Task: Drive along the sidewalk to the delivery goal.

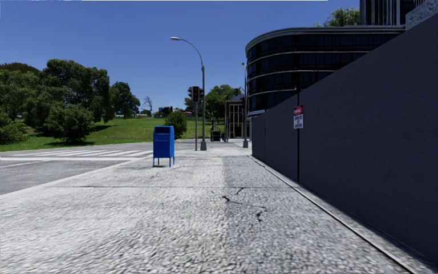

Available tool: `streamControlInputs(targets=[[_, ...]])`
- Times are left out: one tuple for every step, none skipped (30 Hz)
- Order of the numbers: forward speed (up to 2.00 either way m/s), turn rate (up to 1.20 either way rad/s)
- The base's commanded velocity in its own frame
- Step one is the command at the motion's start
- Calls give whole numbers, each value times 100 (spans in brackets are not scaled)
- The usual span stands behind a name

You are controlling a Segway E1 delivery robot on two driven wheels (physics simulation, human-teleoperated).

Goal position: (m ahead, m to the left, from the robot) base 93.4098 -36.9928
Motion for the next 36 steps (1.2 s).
streamControlInputs(targets=[[200,0],[200,0],[200,0],[200,0],[200,0],[200,0],[200,0],[200,0],[200,0],[200,0],[200,0],[200,0],[200,0],[200,0],[200,0],[200,0],[200,0],[200,0],[200,0],[200,0],[200,0],[200,0],[200,0],[200,0],[200,0],[200,0],[200,0],[200,0],[200,0],[200,0],[200,0],[200,0],[200,0],[200,0],[200,0],[200,0]])
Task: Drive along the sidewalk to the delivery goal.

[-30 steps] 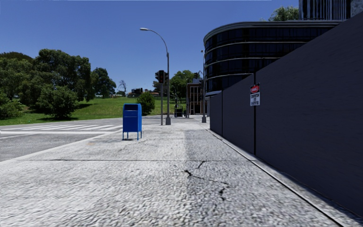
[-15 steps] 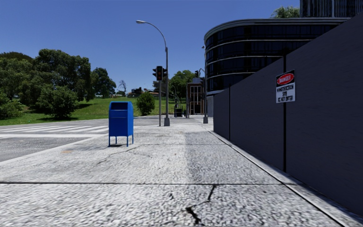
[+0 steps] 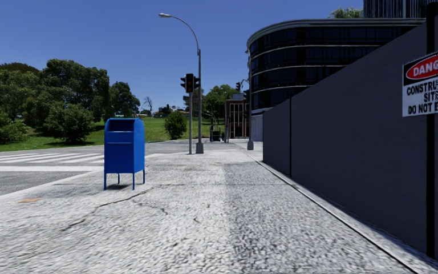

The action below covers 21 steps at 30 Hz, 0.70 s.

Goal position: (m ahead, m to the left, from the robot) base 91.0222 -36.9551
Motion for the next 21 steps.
streamControlInputs(targets=[[200,0],[200,0],[200,0],[200,0],[200,0],[200,0],[200,0],[200,0],[200,0],[200,0],[200,0],[200,0],[200,0],[200,0],[200,0],[200,0],[200,0],[200,0],[200,0],[200,0],[200,0]])
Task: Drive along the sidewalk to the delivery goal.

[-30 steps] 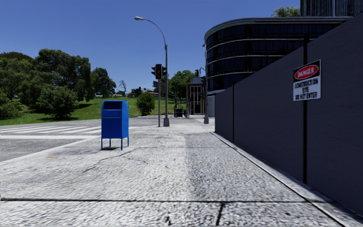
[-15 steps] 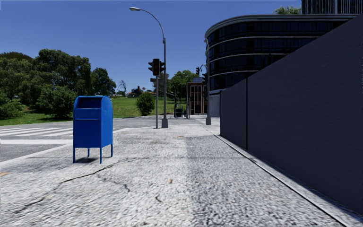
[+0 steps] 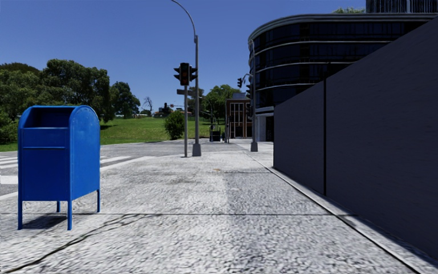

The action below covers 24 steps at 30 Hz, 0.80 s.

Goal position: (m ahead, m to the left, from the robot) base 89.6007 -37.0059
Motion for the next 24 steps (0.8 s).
streamControlInputs(targets=[[200,0],[200,0],[200,0],[200,0],[200,0],[200,0],[200,0],[200,0],[200,0],[200,0],[200,0],[200,0],[200,0],[200,0],[200,0],[200,0],[200,0],[200,0],[200,0],[200,0],[200,0],[200,0],[200,0],[200,0]])
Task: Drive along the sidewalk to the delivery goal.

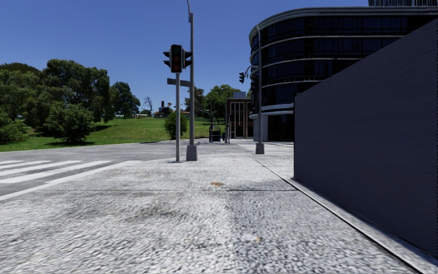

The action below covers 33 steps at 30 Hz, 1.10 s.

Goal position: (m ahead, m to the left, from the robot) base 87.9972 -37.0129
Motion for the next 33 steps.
streamControlInputs(targets=[[200,0],[200,0],[200,0],[200,0],[200,0],[200,0],[200,0],[200,0],[200,0],[200,0],[200,0],[200,0],[200,0],[200,0],[200,0],[200,0],[200,0],[200,0],[200,0],[200,0],[200,0],[200,0],[200,0],[200,0],[200,0],[200,0],[200,-4],[200,-9],[200,-9],[200,-10],[200,-10],[200,-15],[200,-21]])
